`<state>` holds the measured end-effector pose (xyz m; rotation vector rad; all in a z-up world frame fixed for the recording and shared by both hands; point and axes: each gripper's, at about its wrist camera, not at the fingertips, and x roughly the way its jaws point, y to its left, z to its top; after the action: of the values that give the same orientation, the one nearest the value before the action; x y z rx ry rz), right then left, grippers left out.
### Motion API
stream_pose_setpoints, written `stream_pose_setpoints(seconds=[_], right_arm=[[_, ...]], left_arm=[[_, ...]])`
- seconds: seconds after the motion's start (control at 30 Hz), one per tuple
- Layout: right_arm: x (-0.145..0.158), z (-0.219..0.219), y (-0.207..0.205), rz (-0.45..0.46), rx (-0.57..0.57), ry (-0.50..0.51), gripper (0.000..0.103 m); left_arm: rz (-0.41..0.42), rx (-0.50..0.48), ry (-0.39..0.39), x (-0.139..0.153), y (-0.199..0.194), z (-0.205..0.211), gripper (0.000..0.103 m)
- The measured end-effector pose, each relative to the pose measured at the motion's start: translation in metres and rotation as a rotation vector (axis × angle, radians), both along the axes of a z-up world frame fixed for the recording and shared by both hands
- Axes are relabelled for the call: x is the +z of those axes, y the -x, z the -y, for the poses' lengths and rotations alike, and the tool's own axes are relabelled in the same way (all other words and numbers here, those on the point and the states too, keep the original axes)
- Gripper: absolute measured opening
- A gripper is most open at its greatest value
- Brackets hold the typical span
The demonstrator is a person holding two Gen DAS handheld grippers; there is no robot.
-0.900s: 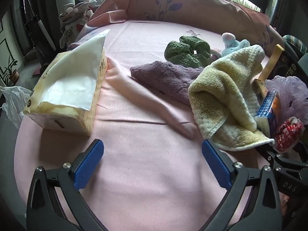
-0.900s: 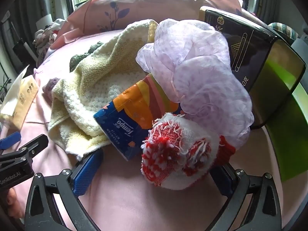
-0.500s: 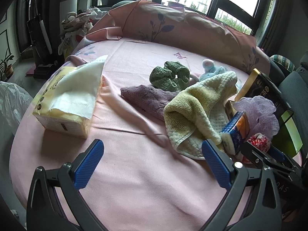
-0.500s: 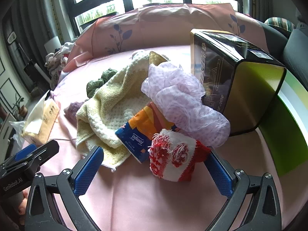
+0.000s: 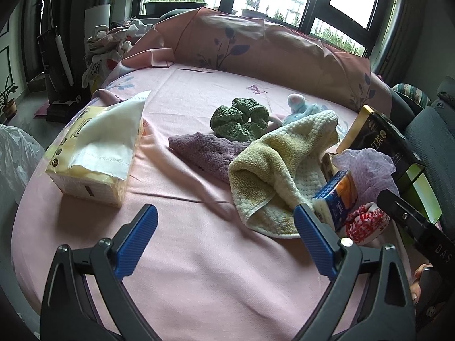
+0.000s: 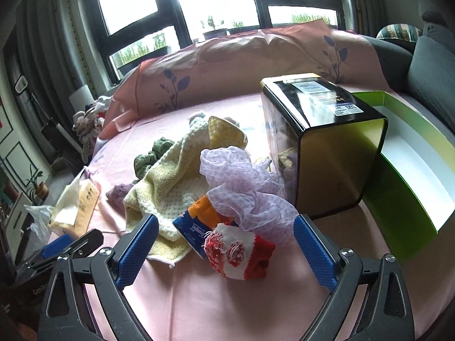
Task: Organize soft objects
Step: 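Grasp the red-and-white knitted sock with the right gripper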
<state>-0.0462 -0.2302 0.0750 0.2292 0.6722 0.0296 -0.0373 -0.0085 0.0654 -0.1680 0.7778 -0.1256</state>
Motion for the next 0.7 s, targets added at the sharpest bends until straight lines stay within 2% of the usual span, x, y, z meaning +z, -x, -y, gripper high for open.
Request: stream_pose_setpoints(seconds=[0.13,0.27,0.33,0.4,0.5,0.57,0.7], right_arm=[[0.000,0.006,-0.001,-0.013,0.007,-0.055,0.076],[0.000,0.022,-0.005,-0.035,0.028,-0.177,0.067],[-0.001,0.027,-0.007,-0.044,0.032,-0.210,0.063],[-0.002,0.028,-0.011,-0.060,0.030,-0.225,0.060],[-0.009,0.027,-0.013,-0.094,0.032,-0.230,0.053],[-0.014,0.022,-0.015,-0.129,0.049,-0.217,0.053],[-0.009,0.012,-0.006,-0.155,0.062,-0.138,0.054]], left_arm=[[0.005,-0.005,0.006,0.001,0.001,0.001,0.089],[-0.003,-0.017,0.030,0.001,0.001,0.002,0.079],[-0.007,-0.024,0.033,0.000,0.001,0.003,0.075],[-0.010,-0.030,0.034,0.000,0.001,0.005,0.074],[-0.015,-0.036,0.032,-0.001,0.001,0.006,0.074],[-0.033,-0.053,0.043,-0.002,0.001,0.006,0.074],[-0.117,-0.137,0.143,-0.008,0.002,0.010,0.074]])
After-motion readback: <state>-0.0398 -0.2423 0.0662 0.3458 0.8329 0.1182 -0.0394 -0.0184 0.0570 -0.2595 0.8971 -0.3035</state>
